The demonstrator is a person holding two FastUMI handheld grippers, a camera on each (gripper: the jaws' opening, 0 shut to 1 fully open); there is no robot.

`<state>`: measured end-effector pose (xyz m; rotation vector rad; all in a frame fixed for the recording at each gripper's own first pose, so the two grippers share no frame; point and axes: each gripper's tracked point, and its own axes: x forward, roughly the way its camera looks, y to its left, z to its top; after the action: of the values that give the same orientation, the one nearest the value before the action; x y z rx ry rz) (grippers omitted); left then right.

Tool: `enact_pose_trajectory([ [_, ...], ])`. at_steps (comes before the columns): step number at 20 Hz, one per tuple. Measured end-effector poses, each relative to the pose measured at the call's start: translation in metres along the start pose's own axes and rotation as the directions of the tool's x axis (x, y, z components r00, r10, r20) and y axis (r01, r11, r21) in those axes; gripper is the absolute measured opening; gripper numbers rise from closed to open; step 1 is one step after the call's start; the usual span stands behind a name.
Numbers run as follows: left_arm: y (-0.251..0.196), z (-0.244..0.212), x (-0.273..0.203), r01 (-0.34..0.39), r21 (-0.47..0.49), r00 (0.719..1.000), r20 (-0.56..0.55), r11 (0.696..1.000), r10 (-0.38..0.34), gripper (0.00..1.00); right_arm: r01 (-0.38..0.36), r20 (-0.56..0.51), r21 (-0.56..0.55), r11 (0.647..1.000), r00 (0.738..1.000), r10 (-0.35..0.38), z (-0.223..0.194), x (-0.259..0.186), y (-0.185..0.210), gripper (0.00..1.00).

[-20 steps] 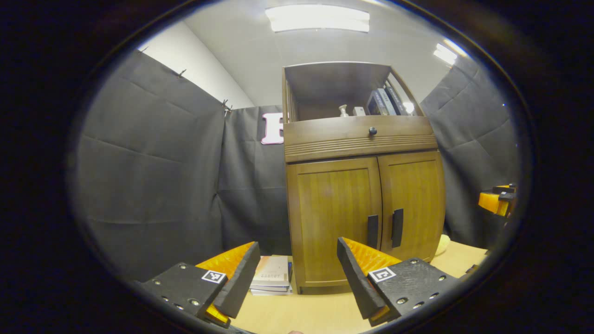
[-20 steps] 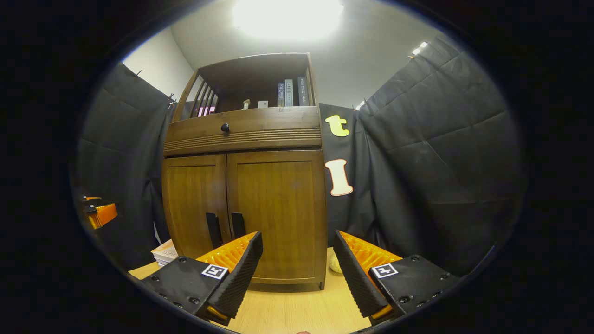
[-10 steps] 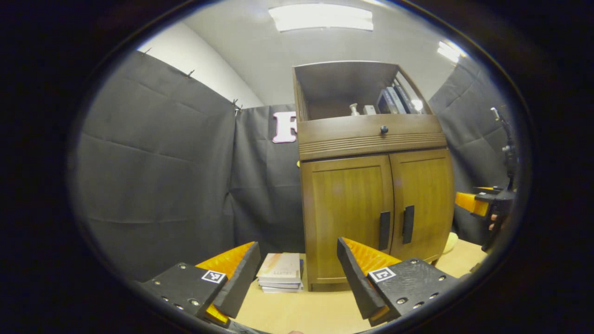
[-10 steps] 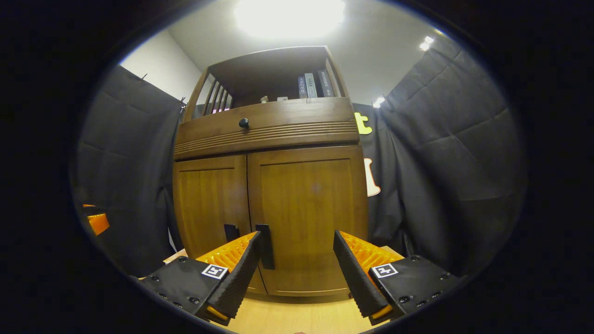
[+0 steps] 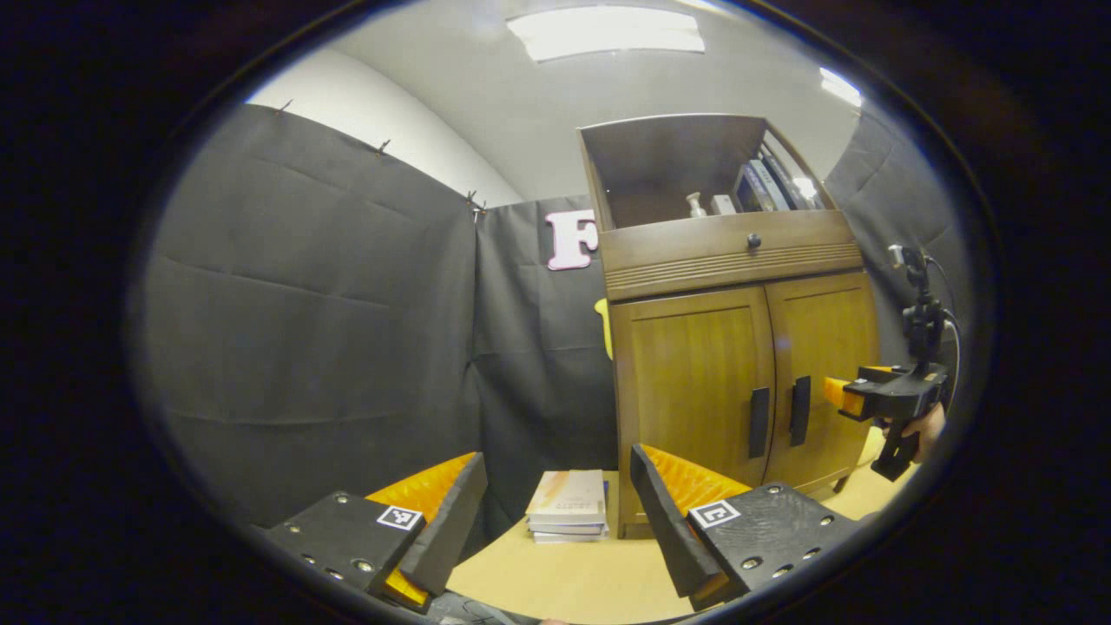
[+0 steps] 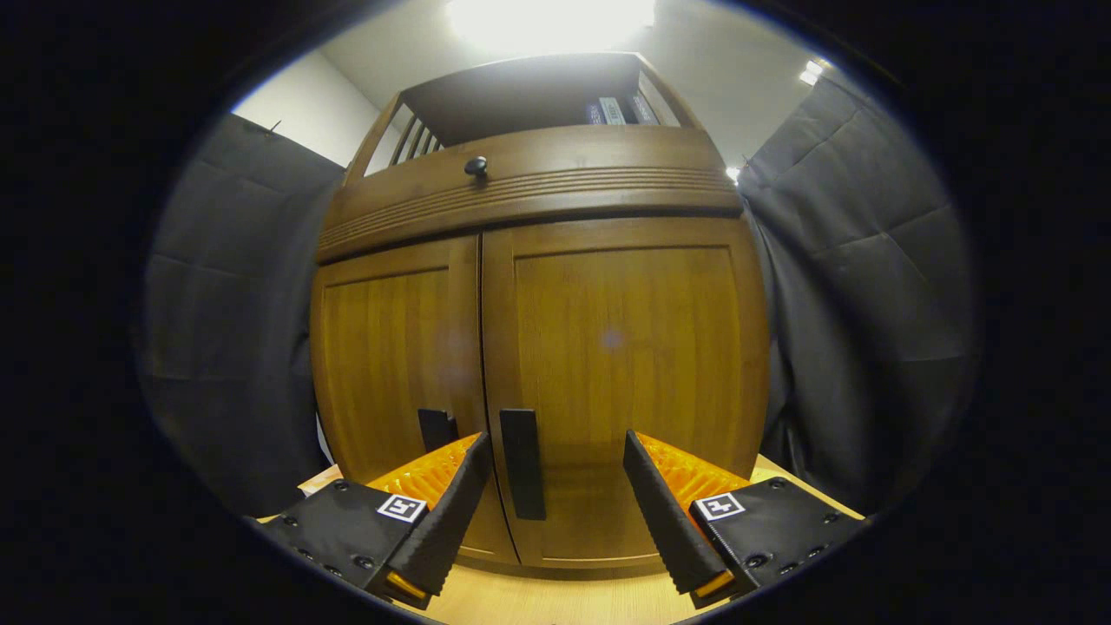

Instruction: Open the right door of the double-door shoe cabinet with the right hand, and open the left door with the left hand.

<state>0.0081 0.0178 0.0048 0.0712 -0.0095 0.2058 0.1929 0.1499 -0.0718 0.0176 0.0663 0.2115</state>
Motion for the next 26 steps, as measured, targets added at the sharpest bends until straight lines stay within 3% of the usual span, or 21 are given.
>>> enact_pose_trajectory([
  [1,0.001,0.0,0.001,-0.013,0.003,1.0,-0.003,1.0,0.013,0.96,0.001,-0.003,0.0,1.0,1.0,-0.001,-0.004,0.006,0.001,0.92],
  [2,0.002,0.0,0.002,-0.024,0.005,1.0,-0.006,1.0,0.024,0.96,0.006,-0.008,0.0,1.0,1.0,-0.006,-0.009,0.012,0.001,0.96],
  [6,0.006,-0.001,0.004,-0.064,0.013,0.998,-0.014,0.998,0.064,0.96,0.012,-0.039,0.002,1.0,0.999,-0.012,-0.023,0.036,0.006,0.96],
  [10,0.008,-0.001,0.001,-0.092,0.021,0.996,-0.016,0.996,0.092,0.96,0.004,-0.072,0.003,1.0,0.997,-0.004,-0.037,0.055,0.017,0.88],
  [12,0.009,-0.002,0.001,-0.1,0.022,0.995,-0.018,0.995,0.1,0.96,0.006,-0.093,-0.003,1.0,0.996,-0.006,-0.044,0.062,0.018,0.74],
  [15,0.009,-0.002,0.001,-0.109,0.021,0.994,-0.019,0.994,0.109,0.96,-0.006,-0.144,0.009,1.0,0.99,0.007,-0.052,0.072,0.022,0.75],
  [17,0.009,-0.002,0.0,-0.109,0.017,0.994,-0.021,0.994,0.11,0.96,-0.004,-0.159,0.024,1.0,0.987,0.007,-0.054,0.079,0.027,0.41],
  [19,0.009,-0.002,0.0,-0.105,0.012,0.994,-0.024,0.994,0.105,0.96,0.005,-0.16,-0.004,1.0,0.987,-0.005,-0.055,0.074,0.026,0.24],
  [20,0.009,-0.002,0.001,-0.1,0.01,0.995,-0.024,0.995,0.1,0.96,0.011,-0.153,-0.001,1.0,0.988,-0.011,-0.053,0.074,0.027,0.27],
  [22,0.008,-0.001,0.001,-0.092,0.009,0.996,-0.019,0.996,0.092,0.96,0.006,-0.162,0.002,1.0,0.987,-0.005,-0.054,0.071,0.027,0.14],
  [26,0.005,-0.002,0.002,-0.058,-0.003,0.998,-0.013,0.998,0.058,0.96,-0.024,-0.161,0.005,1.0,0.987,0.025,-0.052,0.053,0.027,0.14],
])
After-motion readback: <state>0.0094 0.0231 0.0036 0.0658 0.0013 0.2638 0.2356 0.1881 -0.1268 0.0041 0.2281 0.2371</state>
